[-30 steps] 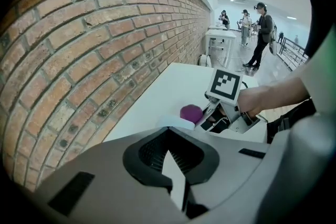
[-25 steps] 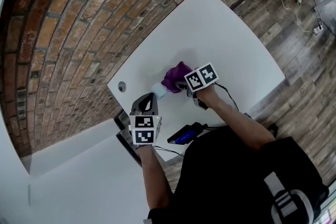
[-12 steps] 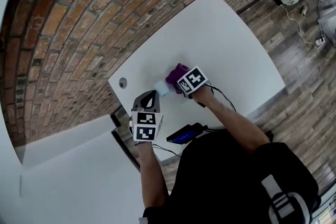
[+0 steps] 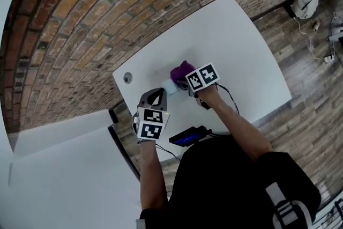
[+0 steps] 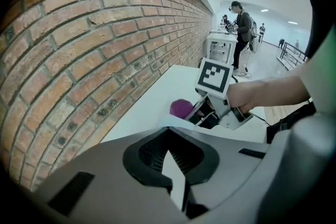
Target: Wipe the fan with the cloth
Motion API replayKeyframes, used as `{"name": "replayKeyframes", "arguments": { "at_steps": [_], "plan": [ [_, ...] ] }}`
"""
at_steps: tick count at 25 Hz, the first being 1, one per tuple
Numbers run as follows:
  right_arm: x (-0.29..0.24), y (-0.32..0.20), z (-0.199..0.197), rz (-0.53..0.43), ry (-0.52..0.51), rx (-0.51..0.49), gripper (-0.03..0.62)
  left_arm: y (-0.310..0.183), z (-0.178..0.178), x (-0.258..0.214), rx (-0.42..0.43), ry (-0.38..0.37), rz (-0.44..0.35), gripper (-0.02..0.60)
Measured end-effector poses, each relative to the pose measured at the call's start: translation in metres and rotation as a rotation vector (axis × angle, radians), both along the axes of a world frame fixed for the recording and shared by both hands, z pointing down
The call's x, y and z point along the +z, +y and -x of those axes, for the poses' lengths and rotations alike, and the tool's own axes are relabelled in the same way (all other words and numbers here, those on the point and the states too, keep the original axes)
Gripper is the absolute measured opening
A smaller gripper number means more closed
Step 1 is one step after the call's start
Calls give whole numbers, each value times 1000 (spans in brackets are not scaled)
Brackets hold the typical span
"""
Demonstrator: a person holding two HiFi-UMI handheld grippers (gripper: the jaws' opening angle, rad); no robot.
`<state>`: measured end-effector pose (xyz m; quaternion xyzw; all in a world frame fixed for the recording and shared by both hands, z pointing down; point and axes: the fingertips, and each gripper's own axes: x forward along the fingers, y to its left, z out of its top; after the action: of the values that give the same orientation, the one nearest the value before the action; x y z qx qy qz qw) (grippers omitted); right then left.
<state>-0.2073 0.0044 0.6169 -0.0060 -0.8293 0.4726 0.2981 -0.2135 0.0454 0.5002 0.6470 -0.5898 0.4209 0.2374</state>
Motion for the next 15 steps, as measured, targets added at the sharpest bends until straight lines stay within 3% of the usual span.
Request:
{"name": "replayKeyframes", "arguments": {
  "at_steps": [3,7,8,11,15],
  "plan": [
    [39,1,-13,-53,96,-8,66,-1,0,0,3,-5,-8,-2],
    [33,-32,-14,-326,196,-75,66,-1,0,1,3,-17,-6,-2],
    [26,-43,-8,-350,186,-62,66,-1,0,1,3,-22,-2,-2],
    [10,-56,11,-287,117,-38,66,1,0,1,-2,-22,4,-2],
    [26,-30,25,-128,83,-112,66,1,-1,1,-8,-22,2,-2]
  ]
}}
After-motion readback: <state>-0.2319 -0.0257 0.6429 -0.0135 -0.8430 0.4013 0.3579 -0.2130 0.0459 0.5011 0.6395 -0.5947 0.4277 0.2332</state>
